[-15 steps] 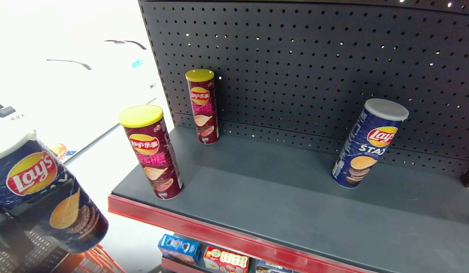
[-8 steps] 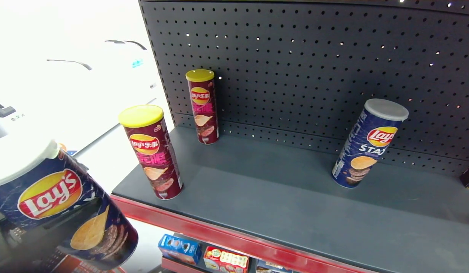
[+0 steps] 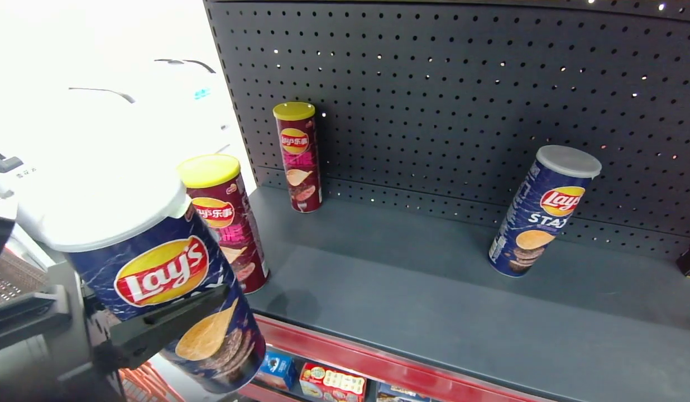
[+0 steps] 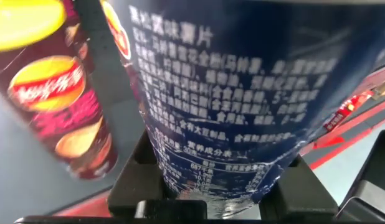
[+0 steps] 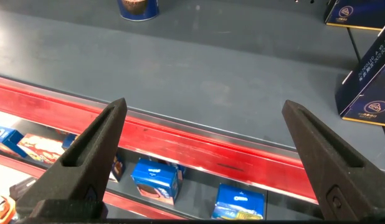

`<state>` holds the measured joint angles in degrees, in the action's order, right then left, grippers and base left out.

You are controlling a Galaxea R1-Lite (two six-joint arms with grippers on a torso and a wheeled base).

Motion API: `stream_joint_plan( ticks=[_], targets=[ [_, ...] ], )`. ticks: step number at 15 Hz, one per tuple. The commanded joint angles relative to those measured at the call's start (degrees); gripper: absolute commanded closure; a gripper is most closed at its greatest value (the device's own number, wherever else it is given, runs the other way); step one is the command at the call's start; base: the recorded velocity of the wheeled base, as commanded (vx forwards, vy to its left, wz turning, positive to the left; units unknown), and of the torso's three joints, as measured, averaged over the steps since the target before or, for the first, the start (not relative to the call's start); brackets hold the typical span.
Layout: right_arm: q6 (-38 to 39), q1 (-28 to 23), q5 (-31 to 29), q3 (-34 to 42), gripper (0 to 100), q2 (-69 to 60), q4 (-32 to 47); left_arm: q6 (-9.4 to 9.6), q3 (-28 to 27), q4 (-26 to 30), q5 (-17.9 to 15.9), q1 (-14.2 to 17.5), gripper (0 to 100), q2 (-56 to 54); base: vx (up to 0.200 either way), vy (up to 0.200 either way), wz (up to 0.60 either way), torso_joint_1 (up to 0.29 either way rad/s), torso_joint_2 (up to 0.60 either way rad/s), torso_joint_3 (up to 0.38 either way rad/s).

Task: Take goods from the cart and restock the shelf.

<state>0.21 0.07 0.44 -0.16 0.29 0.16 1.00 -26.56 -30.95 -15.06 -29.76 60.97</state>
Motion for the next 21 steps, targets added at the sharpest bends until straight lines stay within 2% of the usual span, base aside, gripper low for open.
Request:
stream_joint_plan(
  ticks=[1,7,9,13,14,16,19,21],
  targets=[
    [-0.03,0.01,0.09,-0.02,0,0.06,0.02,0.06,-3.32,-0.07,-0.33,-1.27,100,5.57,0.0,0.0,0.0,0.0,0.0,0.0],
    [-0.03,0.01,0.09,-0.02,0,0.06,0.02,0.41,-5.34,-2.45,-2.96,-1.44,100,11.02,0.0,0.0,0.0,0.0,0.0,0.0],
    [-0.03,0.01,0.09,-0.02,0,0.06,0.02,1.11,-5.43,-2.45,-2.96,-1.44,100,11.37,0.0,0.0,0.0,0.0,0.0,0.0],
    [-0.03,0.01,0.09,-0.02,0,-0.03,0.02,1.37,-6.04,-2.45,-3.84,-1.44,100,12.25,0.0,0.0,0.0,0.0,0.0,0.0],
    [-0.03,0.01,0.09,-0.02,0,0.06,0.02,2.34,-6.48,-2.45,-3.93,-1.27,100,12.95,0.0,0.0,0.0,0.0,0.0,0.0],
    [-0.03,0.01,0.09,-0.02,0,0.06,0.02,3.13,-6.75,-2.45,-3.93,-1.27,100,13.21,0.0,0.0,0.0,0.0,0.0,0.0],
    [-0.03,0.01,0.09,-0.02,0,0.06,0.02,3.13,-7.01,-2.45,-3.84,-0.74,100,13.39,0.0,0.0,0.0,0.0,0.0,0.0],
    [-0.03,0.01,0.09,-0.02,0,0.06,0.02,3.13,-7.01,-2.45,-3.75,-0.74,100,13.3,0.0,0.0,-0.6,0.005,0.01,0.002]
  ],
)
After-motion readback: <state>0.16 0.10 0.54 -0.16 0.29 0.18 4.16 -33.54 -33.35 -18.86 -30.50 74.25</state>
